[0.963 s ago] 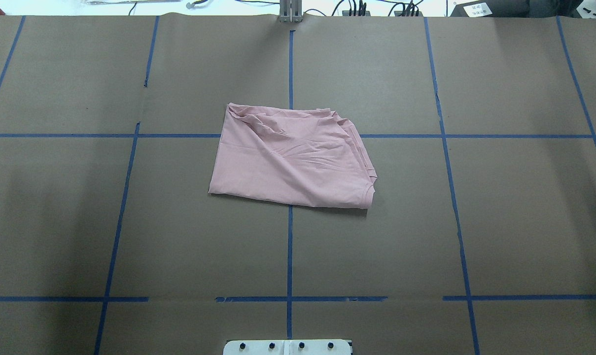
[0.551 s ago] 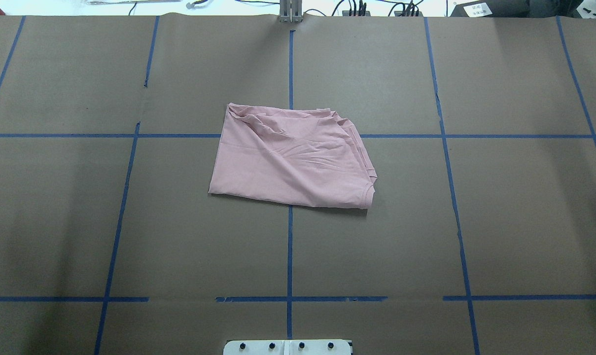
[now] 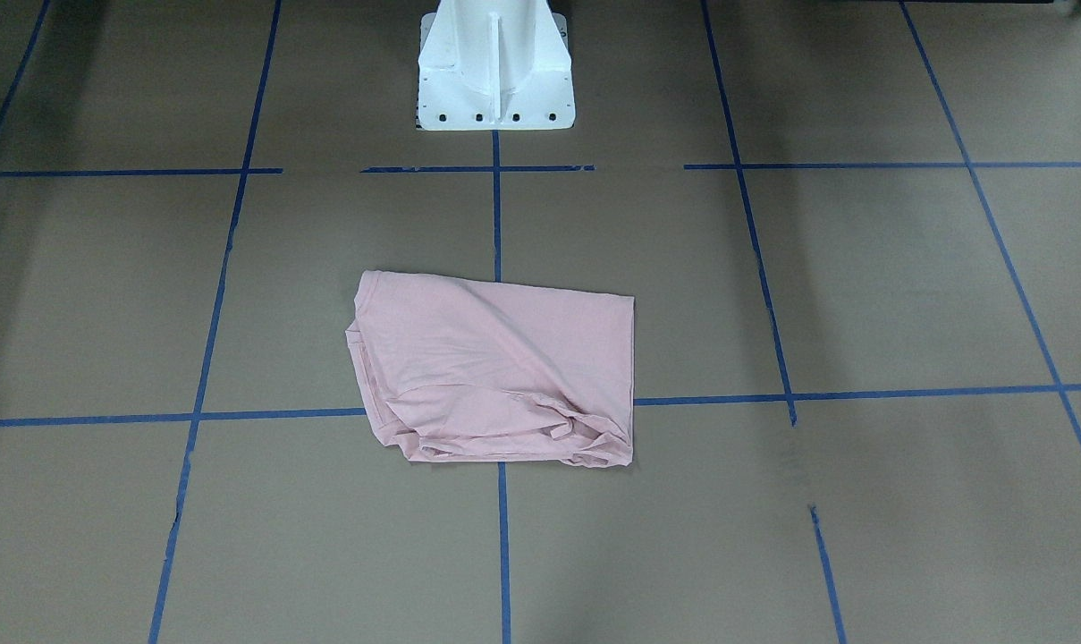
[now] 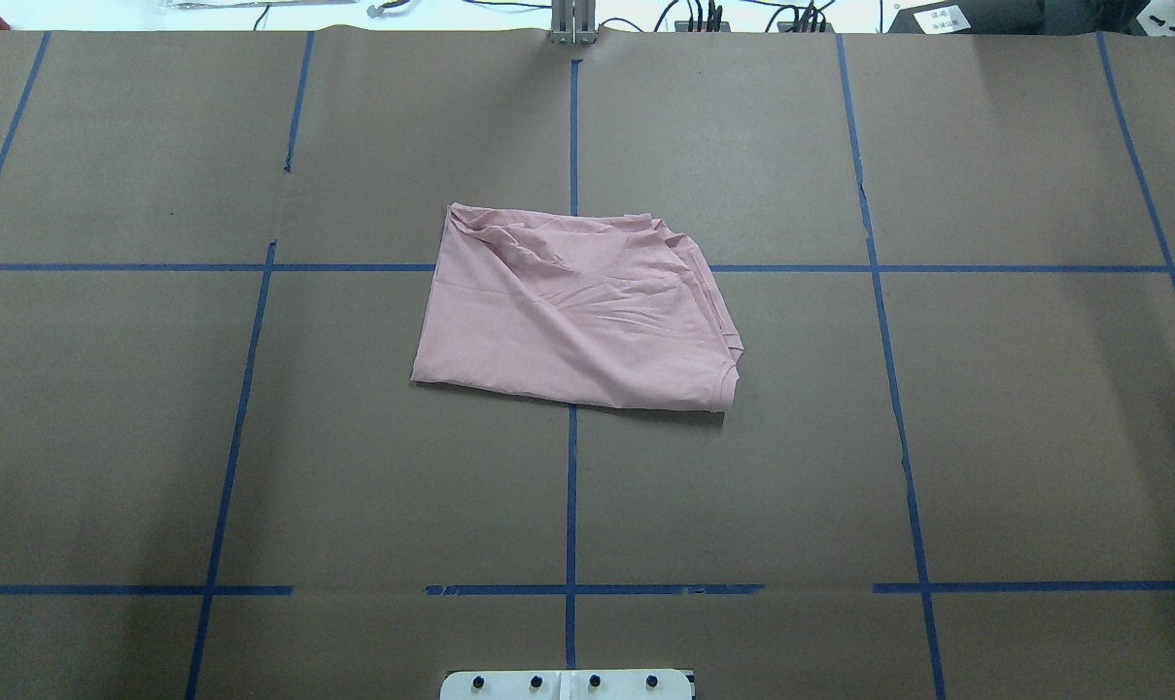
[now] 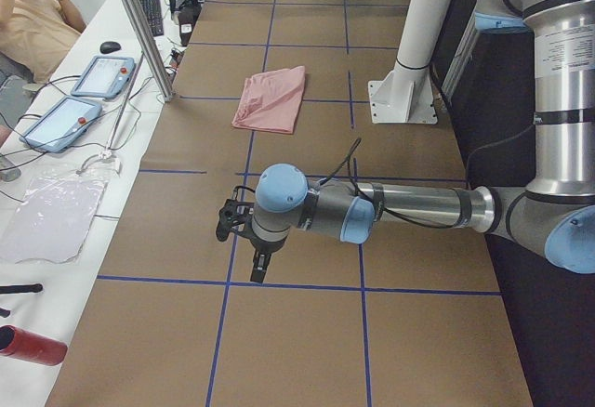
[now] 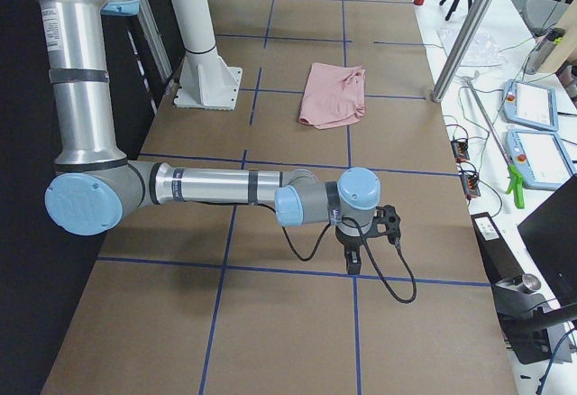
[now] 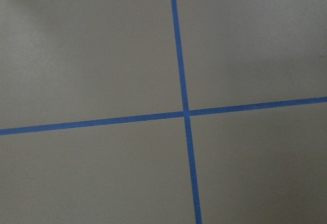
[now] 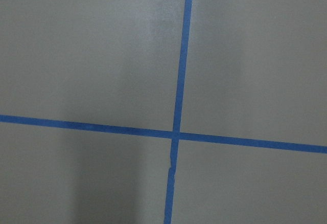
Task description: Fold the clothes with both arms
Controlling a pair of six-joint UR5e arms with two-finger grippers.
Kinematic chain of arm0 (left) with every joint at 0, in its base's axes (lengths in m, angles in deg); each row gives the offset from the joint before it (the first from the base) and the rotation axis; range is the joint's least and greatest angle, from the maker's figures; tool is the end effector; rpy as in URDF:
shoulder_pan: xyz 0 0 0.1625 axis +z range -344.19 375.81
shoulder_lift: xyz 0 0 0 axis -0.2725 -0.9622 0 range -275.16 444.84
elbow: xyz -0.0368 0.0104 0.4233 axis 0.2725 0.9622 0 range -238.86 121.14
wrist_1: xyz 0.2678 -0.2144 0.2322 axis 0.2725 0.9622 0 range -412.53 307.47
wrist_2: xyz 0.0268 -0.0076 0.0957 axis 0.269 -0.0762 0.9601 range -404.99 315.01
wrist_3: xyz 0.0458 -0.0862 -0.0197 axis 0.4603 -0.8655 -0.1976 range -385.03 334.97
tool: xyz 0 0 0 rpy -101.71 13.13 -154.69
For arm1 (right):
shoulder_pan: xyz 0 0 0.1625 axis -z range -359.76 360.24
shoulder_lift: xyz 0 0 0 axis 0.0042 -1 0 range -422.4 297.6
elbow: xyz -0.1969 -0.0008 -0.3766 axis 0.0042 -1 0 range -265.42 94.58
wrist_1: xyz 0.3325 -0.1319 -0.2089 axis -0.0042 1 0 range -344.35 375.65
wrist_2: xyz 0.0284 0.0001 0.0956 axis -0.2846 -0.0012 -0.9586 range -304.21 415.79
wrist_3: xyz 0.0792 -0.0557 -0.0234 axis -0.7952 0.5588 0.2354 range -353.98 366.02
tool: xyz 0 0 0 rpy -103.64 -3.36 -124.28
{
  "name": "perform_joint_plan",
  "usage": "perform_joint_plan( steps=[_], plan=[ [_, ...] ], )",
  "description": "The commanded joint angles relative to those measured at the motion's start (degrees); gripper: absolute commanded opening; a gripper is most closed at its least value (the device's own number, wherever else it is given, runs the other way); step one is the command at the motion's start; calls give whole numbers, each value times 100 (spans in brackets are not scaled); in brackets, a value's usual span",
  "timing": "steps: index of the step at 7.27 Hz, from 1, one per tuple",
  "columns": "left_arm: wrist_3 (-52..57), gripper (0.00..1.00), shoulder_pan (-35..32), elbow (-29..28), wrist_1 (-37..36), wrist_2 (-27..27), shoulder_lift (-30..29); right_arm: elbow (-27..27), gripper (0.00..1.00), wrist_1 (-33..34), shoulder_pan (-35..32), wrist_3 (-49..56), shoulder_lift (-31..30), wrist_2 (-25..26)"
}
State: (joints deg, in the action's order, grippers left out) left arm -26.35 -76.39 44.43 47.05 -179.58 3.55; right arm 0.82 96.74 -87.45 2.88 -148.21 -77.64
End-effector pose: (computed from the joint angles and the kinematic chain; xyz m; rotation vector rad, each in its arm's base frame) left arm -0.0803 -0.4378 0.5957 0.2405 0.7722 0.0382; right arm 0.0433 -0.5356 0.6387 0.1189 -0.7629 -0.0480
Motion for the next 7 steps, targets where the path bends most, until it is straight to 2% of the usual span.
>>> perform_joint_plan(
  steps=[1,3,4,5,6,7],
  plan=[
    [17,100,194,141,-527,399,104,7,100,3,16,76,-5,11],
    [26,100,185,270,-597,347,148,24,100,3,147,94,-5,2],
    [26,100,177,514,-928,347,140,50,100,3,148,94,-14,-7],
    [583,100,194,473,-1280,347,53,68,100,3,148,94,-5,-7],
    [1406,100,194,308,-1336,355,43,138,100,-6,148,94,-31,2],
    [1414,100,194,315,-1301,338,34,139,100,-14,148,94,-49,37]
  ],
)
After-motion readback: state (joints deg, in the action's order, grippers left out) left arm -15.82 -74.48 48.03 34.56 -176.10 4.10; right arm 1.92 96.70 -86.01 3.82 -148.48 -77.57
